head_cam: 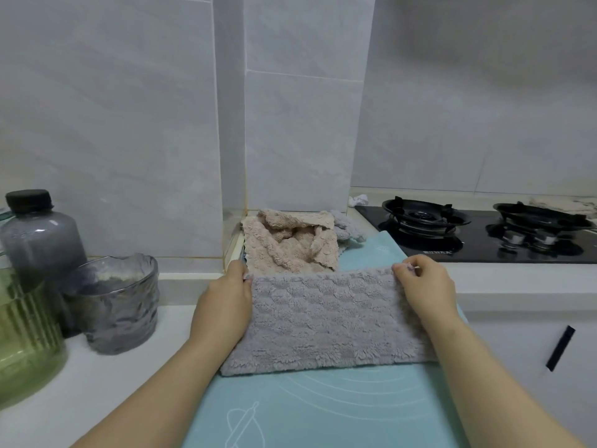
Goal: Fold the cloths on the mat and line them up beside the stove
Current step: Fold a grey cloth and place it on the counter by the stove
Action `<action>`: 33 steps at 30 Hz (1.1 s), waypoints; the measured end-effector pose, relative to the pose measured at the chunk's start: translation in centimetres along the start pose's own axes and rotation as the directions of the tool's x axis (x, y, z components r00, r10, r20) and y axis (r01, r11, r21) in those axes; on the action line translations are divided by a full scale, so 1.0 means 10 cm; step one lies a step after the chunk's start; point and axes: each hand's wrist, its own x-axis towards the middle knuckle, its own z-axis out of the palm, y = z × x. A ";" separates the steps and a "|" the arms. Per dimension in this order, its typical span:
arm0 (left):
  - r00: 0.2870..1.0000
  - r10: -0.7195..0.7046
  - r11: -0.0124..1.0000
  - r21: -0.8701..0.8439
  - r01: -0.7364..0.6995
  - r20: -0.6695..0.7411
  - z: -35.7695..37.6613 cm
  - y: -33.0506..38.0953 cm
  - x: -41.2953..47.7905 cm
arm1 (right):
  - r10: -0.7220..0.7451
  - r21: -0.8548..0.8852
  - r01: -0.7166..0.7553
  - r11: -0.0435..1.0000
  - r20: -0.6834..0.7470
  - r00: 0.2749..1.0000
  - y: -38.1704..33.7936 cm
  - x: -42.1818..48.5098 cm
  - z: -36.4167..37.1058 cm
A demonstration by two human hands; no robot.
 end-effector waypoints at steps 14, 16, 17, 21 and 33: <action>0.998 -0.059 0.998 -0.013 0.059 -0.010 -0.01 -0.04 0.05 | -0.059 -0.101 0.067 0.993 0.080 0.995 0.03 0.06 -0.04; 0.997 -0.079 0.997 -0.013 0.079 0.002 -0.02 -0.04 0.06 | -0.077 -0.113 0.081 0.990 0.041 0.996 0.03 0.08 0.00; 0.996 -0.084 0.996 -0.009 0.084 0.015 -0.02 -0.05 0.06 | -0.070 -0.136 0.075 0.988 0.044 0.997 0.04 0.08 0.03; 0.990 -0.097 0.995 0.044 0.093 0.099 -0.06 -0.02 0.06 | 0.048 -0.244 -0.008 0.970 0.162 0.986 0.08 0.07 0.09; 0.739 0.406 0.862 0.044 -0.505 0.538 -0.03 0.27 -0.25 | 0.271 -0.490 -0.092 0.867 0.308 0.912 0.15 -0.07 -0.11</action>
